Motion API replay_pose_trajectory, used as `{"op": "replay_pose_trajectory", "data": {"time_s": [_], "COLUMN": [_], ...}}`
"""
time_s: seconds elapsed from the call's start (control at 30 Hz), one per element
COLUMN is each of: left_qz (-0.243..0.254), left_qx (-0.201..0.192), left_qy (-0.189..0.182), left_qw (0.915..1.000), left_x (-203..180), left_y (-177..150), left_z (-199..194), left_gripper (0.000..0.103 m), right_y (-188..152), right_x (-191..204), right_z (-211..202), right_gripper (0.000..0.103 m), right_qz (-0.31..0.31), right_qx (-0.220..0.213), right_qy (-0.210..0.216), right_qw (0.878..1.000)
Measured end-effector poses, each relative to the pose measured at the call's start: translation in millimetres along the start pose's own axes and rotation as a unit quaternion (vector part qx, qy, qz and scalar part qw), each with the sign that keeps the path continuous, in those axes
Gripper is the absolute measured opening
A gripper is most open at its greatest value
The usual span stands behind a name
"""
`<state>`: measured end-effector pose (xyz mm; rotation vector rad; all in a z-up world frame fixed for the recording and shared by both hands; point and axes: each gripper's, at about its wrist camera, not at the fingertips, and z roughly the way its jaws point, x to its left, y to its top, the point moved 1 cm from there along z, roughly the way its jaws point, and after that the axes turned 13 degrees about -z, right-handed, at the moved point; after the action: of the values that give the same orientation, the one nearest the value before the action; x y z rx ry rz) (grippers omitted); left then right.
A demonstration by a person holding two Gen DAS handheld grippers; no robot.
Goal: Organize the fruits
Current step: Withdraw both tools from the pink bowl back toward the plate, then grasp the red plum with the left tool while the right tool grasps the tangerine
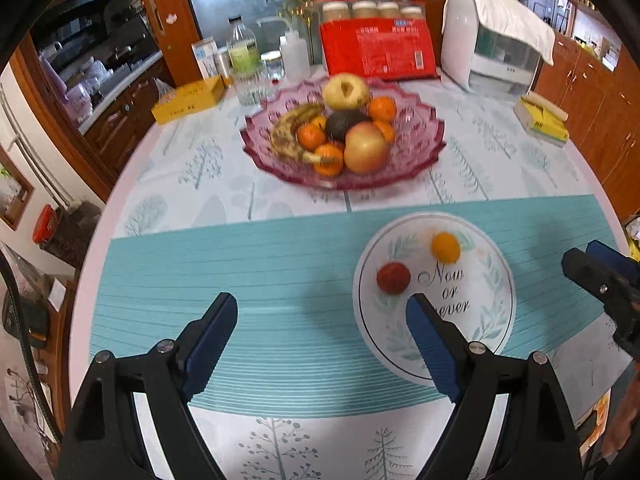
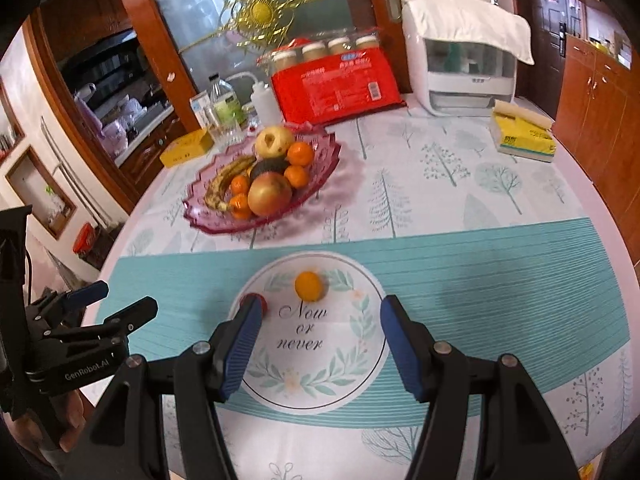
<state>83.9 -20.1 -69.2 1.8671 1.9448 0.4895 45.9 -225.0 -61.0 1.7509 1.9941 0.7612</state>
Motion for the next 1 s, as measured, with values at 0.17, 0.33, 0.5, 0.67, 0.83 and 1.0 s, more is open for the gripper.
{"op": "replay_pose_trajectory", "data": {"time_s": [0.17, 0.33, 0.5, 0.67, 0.83, 1.0], "left_qz": [0.003, 0.011, 0.039, 0.046, 0.051, 0.049], "left_qx": [0.021, 0.030, 0.037, 0.057, 0.075, 0.082], "left_qy": [-0.017, -0.044, -0.064, -0.082, -0.087, -0.098], "left_qw": [0.9996, 0.9985, 0.9965, 0.9940, 0.9920, 0.9906], "left_x": [-5.7, -20.3, -39.6, -47.7, -48.6, -45.3], "left_y": [-3.1, 1.9, 4.2, 6.5, 6.9, 6.5], "left_z": [29.4, 57.5, 86.5, 112.2, 131.8, 139.1], "left_gripper": [0.085, 0.085, 0.085, 0.085, 0.075, 0.068], "right_y": [-4.1, -1.6, 3.4, 8.0, 9.4, 10.7], "right_x": [7.2, 5.7, 0.7, -3.9, -2.7, 1.6], "right_z": [24.1, 52.2, 79.2, 109.3, 130.5, 144.1], "right_gripper": [0.062, 0.062, 0.062, 0.062, 0.062, 0.062], "right_qz": [-0.005, -0.009, 0.001, 0.007, 0.009, 0.008], "right_qx": [0.018, 0.042, 0.060, 0.080, 0.095, 0.104], "right_qy": [0.001, 0.002, 0.007, 0.010, 0.017, 0.022], "right_qw": [1.000, 0.999, 0.998, 0.997, 0.995, 0.994]}}
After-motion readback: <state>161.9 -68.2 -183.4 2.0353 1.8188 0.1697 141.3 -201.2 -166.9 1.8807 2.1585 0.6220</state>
